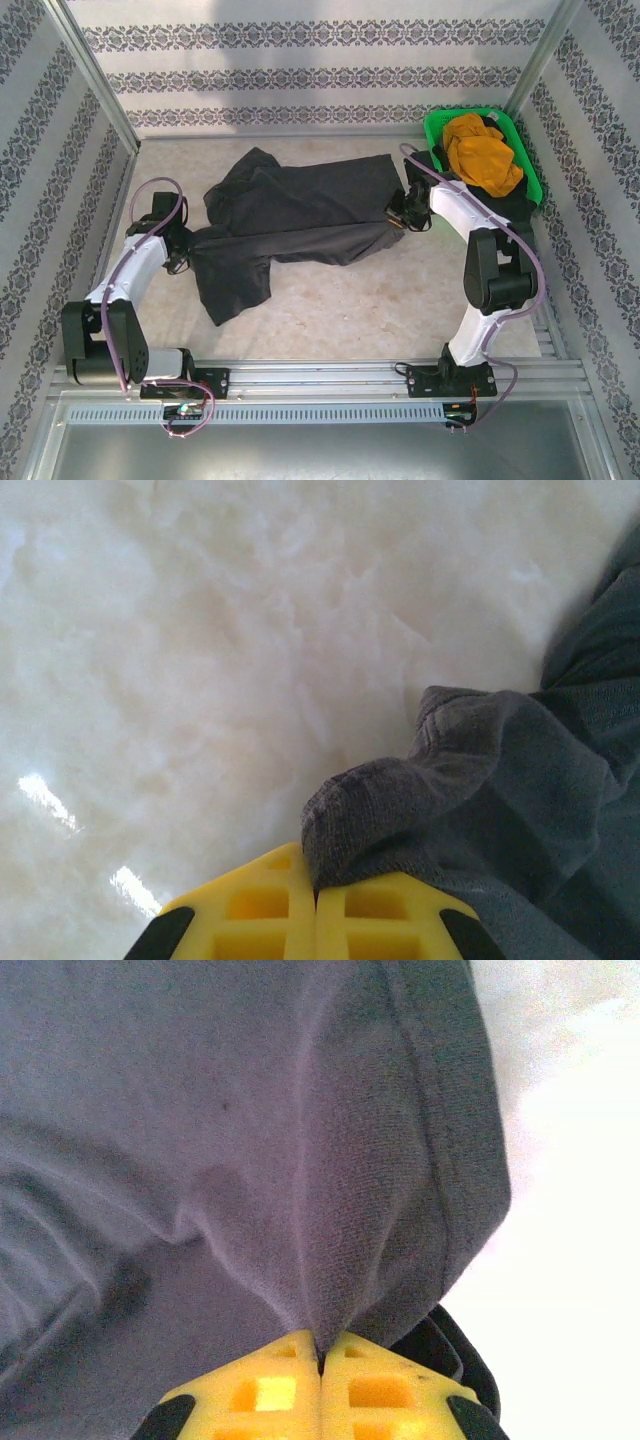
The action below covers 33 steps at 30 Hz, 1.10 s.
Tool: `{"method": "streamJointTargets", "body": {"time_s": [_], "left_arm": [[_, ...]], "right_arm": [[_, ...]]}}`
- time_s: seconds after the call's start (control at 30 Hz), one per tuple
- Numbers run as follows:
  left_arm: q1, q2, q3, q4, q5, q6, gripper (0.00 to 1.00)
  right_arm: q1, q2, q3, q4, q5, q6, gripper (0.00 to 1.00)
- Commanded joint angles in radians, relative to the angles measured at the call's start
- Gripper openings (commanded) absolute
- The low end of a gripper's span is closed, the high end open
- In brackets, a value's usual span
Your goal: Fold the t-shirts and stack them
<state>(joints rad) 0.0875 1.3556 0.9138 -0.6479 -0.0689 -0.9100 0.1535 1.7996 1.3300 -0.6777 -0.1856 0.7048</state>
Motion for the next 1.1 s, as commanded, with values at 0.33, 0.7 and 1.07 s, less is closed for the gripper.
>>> {"method": "streamJointTargets", "body": {"time_s": [0.33, 0.7, 1.07], "left_arm": [[0.021, 0.039, 0.021, -0.007, 0.016, 0.100, 0.00], [0.021, 0.071, 0.062, -0.010, 0.045, 0.125, 0.00], [0.021, 0.080, 0.064, 0.004, 0.064, 0.130, 0.00]], "right_arm": [[-0.045, -0.206, -0.222, -0.040, 0.088, -0.034, 0.38], [0.010, -0.176, -0.259, 0.101, -0.026, 0.115, 0.34], [0.027, -0.148, -0.305, 0.156, -0.049, 0.256, 0.32]]}}
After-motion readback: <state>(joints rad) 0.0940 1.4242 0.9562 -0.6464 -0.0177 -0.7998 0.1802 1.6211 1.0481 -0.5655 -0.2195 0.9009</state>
